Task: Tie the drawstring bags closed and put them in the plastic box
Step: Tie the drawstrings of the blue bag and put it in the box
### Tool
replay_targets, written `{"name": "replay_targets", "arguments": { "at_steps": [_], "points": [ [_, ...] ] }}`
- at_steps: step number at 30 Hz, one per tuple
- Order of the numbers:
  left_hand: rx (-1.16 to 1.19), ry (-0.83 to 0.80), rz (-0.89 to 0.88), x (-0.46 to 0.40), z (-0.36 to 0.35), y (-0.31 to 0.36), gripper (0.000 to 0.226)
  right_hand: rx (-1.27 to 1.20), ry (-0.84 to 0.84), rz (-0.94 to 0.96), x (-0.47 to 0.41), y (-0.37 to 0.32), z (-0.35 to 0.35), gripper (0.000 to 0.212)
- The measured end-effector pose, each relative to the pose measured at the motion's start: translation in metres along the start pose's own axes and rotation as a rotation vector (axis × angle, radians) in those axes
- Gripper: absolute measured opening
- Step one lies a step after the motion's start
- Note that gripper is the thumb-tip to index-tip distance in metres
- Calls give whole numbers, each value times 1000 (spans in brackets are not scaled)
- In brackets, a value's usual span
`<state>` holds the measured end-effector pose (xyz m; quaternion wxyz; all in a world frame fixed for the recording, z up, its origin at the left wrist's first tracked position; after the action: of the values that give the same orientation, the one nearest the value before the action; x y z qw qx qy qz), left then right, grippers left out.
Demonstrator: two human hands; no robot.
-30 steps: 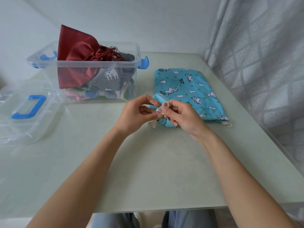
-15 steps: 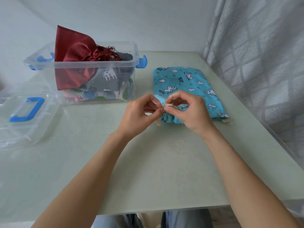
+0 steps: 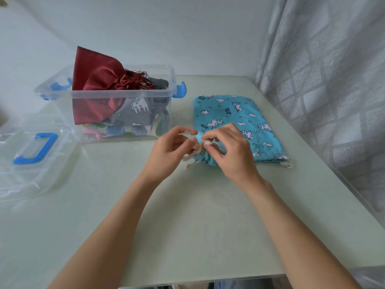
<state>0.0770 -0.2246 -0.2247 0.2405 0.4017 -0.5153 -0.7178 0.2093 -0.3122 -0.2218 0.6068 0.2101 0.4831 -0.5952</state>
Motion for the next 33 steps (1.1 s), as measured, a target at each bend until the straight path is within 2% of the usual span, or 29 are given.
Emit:
{"name": "replay_targets", "arguments": {
  "at_steps": [2,4,11,16,22,25,28,30,33],
  "points": [
    [60,-45,78,-1,1,-3,22,-63,2,-28,1,1,2,10],
    [16,-122,78,-1,0,-3,27,-89,1,-13,2,1,3,11],
    [69,-145,86,-2,-2,-4,12,-107,1,81,3,7,5,14],
    [-140,17,-52,-2,7,-4,19,-93,-52,-74,0,15,8,20],
    [-388,86,-251,6,13,-5,27,-123,-164,-201,-2,22,13,18],
    [-650,115,-439,6,16,-8,17,-162,-287,-242,-2,23,17,16],
    [-841,159,-532,7,15,-9,28,-178,-355,-244,-1,25,21,15],
    [-875,184,-543,8,14,-10,31,-196,-379,-252,0,26,22,16],
    [-837,218,-463,8,16,-15,23,-225,-410,-257,0,23,24,19]
  ]
}}
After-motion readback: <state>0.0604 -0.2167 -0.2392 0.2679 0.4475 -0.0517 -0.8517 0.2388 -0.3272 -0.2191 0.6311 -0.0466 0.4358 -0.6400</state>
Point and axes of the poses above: each hand's wrist, its own x-axis away from the middle knuckle, its own z-axis out of the back of the hand, y = z × x, the point moved 2 cm from there along -x, towards the middle knuckle, and after that the axes turned 6 degrees about y, right-handed, at the moved point
